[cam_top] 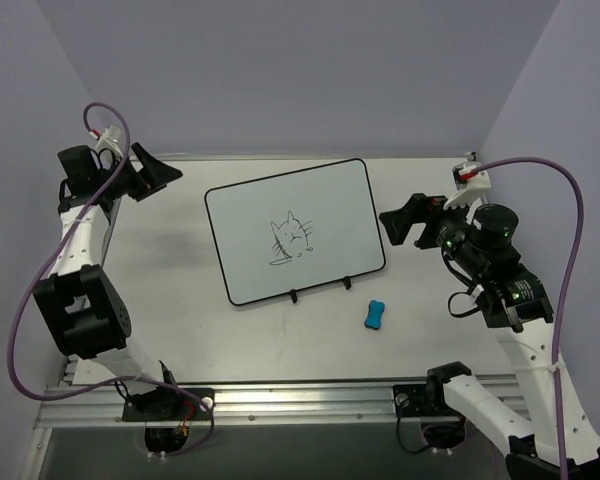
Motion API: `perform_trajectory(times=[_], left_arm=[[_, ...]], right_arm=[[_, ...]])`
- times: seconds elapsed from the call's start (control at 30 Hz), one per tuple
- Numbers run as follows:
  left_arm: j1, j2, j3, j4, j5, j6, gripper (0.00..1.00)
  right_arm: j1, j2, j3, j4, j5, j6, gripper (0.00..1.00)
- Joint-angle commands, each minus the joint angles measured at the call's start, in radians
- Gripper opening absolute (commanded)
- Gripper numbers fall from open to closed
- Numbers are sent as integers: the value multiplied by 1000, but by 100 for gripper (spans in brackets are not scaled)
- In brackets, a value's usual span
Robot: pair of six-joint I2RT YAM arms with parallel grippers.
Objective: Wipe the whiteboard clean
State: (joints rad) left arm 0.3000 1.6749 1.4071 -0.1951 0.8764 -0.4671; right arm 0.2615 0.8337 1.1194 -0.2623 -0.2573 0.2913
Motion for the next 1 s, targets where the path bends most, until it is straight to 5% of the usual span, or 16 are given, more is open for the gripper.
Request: perform_trajectory(times=[0.0,0.13,0.33,0.43,0.77,0.97], left_arm=[[-35,46,38,94,137,38,94],[-81,83,-11,224,191,7,94],[-148,147,27,195,236,86,100],[-157,212,41,115,271,107,90],[-160,213,-57,345,386,-1,72],[-160,194,-77,373,389,-24,43]], right_arm=[[-1,-22,22,-6,-40,-34,100],[1,-24,22,-35,-63,-53,100],[-1,-47,37,-87,-79,-101,100],[1,-59,40,-101,-94,-113,100],[1,-51,57,-140,-100,-150,100],[-1,-22,23,-161,4,-112,99]])
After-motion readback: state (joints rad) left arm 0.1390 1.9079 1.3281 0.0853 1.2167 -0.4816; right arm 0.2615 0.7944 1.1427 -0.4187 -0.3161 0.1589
